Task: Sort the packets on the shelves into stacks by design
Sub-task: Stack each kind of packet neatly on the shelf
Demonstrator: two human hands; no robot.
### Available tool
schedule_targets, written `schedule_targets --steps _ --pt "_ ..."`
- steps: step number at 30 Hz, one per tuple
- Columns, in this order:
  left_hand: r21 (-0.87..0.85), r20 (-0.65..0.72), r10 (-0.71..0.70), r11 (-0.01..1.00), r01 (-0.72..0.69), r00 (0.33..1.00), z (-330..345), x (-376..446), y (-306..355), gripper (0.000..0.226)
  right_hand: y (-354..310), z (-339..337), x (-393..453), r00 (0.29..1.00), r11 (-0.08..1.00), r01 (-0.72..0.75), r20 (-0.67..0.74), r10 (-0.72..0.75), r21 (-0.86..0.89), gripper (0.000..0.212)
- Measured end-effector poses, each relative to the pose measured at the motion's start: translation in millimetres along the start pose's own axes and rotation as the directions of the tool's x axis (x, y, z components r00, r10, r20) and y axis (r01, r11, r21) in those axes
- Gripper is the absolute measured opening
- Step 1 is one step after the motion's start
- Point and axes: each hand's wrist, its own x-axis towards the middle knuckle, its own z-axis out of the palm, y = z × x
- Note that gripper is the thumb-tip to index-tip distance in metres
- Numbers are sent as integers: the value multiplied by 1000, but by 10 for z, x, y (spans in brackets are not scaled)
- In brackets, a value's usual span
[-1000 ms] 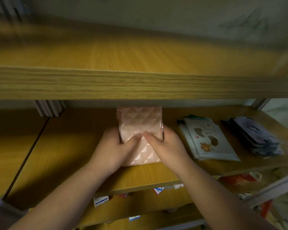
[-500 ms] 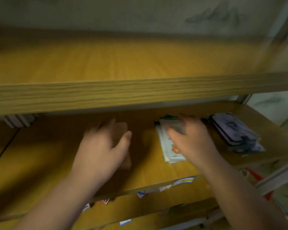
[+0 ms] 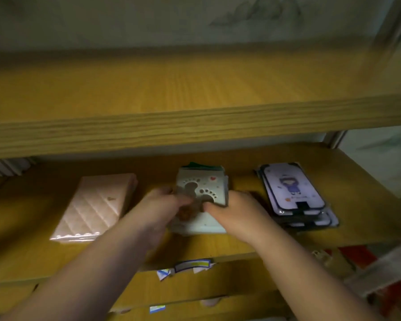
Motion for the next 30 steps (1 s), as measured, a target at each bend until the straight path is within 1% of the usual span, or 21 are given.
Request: schedule_targets --steps 1,2,4,5,6,7,9,11,12,14,16,17,19,20,21,23,26,28,30 --pt "-62 -38 -76 995 74 996 -11 32 53 23 7 -6 10 1000 1000 10 12 -10 -8 65" --pt "-99 -40 -143 985 139 989 -17 51 108 22 16 -18 14 999 1000 11 34 -11 2 67" --pt "-131 46 -240 961 244 970 6 48 191 16 36 -43 12 995 996 -6 97 -2 88 65" --pt "-102 84 -255 959 263 963 24 40 208 13 49 -51 9 992 988 -19 125 0 150 59" --pt "-56 97 -238 968 244 966 35 32 201 13 60 -56 5 989 976 -30 145 -1 214 53" --pt "-23 84 -192 981 194 978 42 33 178 15 76 -58 3 987 962 -40 158 -3 270 46" --pt "-15 45 -73 997 74 996 37 -1 126 24 109 -62 -4 983 920 -60 183 -13 388 30" --pt "2 17 48 999 -48 999 11 -61 72 31 107 -71 -17 983 849 -74 183 -28 523 22" --pt "39 -2 122 992 -122 993 0 -98 51 32 98 -66 -18 986 811 -57 158 -44 583 22" --pt "100 -28 270 959 -266 962 -11 -172 7 30 75 -16 -12 996 773 52 28 -90 633 25" --pt "121 -2 392 913 -389 920 -33 -222 -57 33 66 57 -35 983 786 185 -101 -155 590 28" --pt "147 26 452 881 -451 892 -51 -232 -100 39 75 98 -58 974 792 228 -127 -189 566 29" --pt "224 86 532 813 -537 842 -76 -235 -207 58 134 192 -102 960 800 278 -133 -246 531 30" --pt "250 103 549 793 -556 830 -75 -232 -258 65 168 236 -123 955 810 294 -127 -268 507 28" --pt "269 114 557 780 -565 823 -81 -215 -321 68 202 272 -138 952 825 306 -124 -281 476 25" --pt "281 132 558 771 -571 819 -84 -179 -439 67 248 320 -152 945 848 326 -148 -290 419 21" --pt "291 117 575 760 -581 810 -114 -149 -499 65 253 358 -157 931 855 356 -222 -289 378 21" --pt "289 115 579 757 -585 807 -154 -145 -454 62 200 342 -147 924 893 329 -298 -238 307 22" --pt "340 109 527 777 -529 843 -184 -125 -364 52 118 270 -121 941 927 252 -293 -169 277 31"
